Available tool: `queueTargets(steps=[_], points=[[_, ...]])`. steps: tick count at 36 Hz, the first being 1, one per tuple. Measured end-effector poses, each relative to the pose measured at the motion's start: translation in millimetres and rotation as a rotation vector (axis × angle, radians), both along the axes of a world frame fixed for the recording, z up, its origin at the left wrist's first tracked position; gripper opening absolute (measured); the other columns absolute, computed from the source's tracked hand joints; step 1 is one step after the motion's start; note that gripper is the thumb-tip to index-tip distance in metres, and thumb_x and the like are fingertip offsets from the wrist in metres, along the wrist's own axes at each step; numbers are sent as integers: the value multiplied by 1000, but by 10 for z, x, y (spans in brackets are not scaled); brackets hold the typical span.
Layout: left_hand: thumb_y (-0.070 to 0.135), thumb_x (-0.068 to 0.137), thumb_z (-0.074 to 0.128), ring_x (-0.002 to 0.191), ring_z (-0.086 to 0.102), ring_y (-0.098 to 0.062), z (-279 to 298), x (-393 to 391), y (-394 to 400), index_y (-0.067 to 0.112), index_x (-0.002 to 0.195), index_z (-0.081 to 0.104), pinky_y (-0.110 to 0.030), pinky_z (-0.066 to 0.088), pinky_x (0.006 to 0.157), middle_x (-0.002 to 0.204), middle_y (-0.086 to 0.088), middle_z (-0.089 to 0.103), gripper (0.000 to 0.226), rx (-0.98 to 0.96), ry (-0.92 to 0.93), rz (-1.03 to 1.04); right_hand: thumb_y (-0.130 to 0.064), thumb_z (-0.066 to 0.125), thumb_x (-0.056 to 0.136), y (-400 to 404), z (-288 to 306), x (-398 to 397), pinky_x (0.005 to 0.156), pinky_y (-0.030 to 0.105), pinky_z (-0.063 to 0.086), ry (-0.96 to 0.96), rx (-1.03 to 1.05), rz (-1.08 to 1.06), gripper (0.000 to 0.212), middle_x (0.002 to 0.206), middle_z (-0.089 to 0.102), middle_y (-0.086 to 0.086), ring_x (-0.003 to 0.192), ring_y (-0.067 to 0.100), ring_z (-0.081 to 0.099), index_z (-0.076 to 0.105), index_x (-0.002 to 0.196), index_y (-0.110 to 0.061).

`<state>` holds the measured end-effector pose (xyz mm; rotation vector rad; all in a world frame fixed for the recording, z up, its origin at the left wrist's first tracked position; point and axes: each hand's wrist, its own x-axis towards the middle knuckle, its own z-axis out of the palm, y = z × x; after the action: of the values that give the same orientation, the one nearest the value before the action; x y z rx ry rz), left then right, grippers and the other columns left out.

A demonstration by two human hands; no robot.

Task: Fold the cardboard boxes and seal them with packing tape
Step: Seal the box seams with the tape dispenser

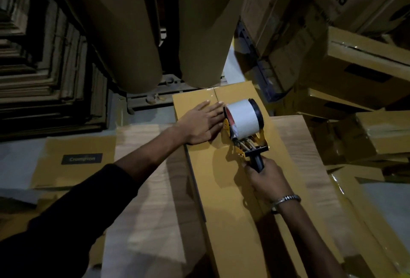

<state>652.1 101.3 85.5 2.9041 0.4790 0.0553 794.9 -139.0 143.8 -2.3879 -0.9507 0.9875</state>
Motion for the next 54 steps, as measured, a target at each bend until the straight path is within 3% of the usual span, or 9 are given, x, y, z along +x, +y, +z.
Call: queueTargets(steps=[6,11,16,19,29,33,40,48,54], points=[[48,109,3,162,4,-14,12,20,-33,23,168,13,-44,6,131,175,3,10,65,40,9,23,-38,73,94,-420,-2,16,65,49,60,37,-45,-44,26,75,72,13,69,33,71,66,84,-16],[48,110,8,162,4,-19,40,-9,-171,25,167,17,-50,6,130,175,1,12,62,50,17,-6,-34,73,95,-446,-5,-13,57,39,58,56,-24,-68,25,65,68,6,60,25,69,66,79,-17],[44,112,17,162,4,-18,-21,-100,-540,23,165,24,-48,1,131,173,0,17,58,41,29,-102,-37,74,93,-464,-10,-8,66,45,60,52,-17,-66,29,70,70,12,67,32,70,65,77,-15],[44,110,13,162,7,-16,19,-101,-534,21,164,28,-44,2,131,173,-2,22,61,27,49,-68,-35,74,94,-530,32,-47,54,35,53,30,-9,-28,28,69,68,9,61,26,68,63,79,-14],[45,110,13,162,3,-17,48,-60,-654,35,167,2,-51,3,130,176,3,4,60,105,90,-40,-36,73,95,-1324,-22,-140,66,43,58,70,-16,-56,24,69,71,6,67,27,70,68,79,-19],[41,110,19,162,2,-20,45,-27,-1046,29,166,15,-59,-3,128,175,2,8,58,66,117,-111,-35,74,93,-1302,-38,-125,65,48,60,104,9,-89,22,68,71,7,65,32,71,68,79,-19],[43,111,15,162,6,-16,106,-91,-1331,23,164,31,-46,-8,130,173,1,21,59,9,89,-80,-35,73,93,-1390,-41,-142,65,46,63,63,12,-30,21,70,73,6,62,26,72,66,84,-16],[43,112,12,162,-3,-14,63,-79,-1438,32,168,-2,-52,-1,129,175,7,-3,59,76,117,1,-33,74,93,-2005,-63,-226,68,52,62,70,6,-65,23,76,72,15,71,35,71,68,85,-12],[43,109,14,162,-8,-19,74,-152,-2019,25,162,34,-53,-9,129,175,-3,7,60,26,153,-67,-31,74,93,-2011,-24,-214,70,51,64,106,23,-85,18,72,73,9,63,28,72,68,85,-16]])
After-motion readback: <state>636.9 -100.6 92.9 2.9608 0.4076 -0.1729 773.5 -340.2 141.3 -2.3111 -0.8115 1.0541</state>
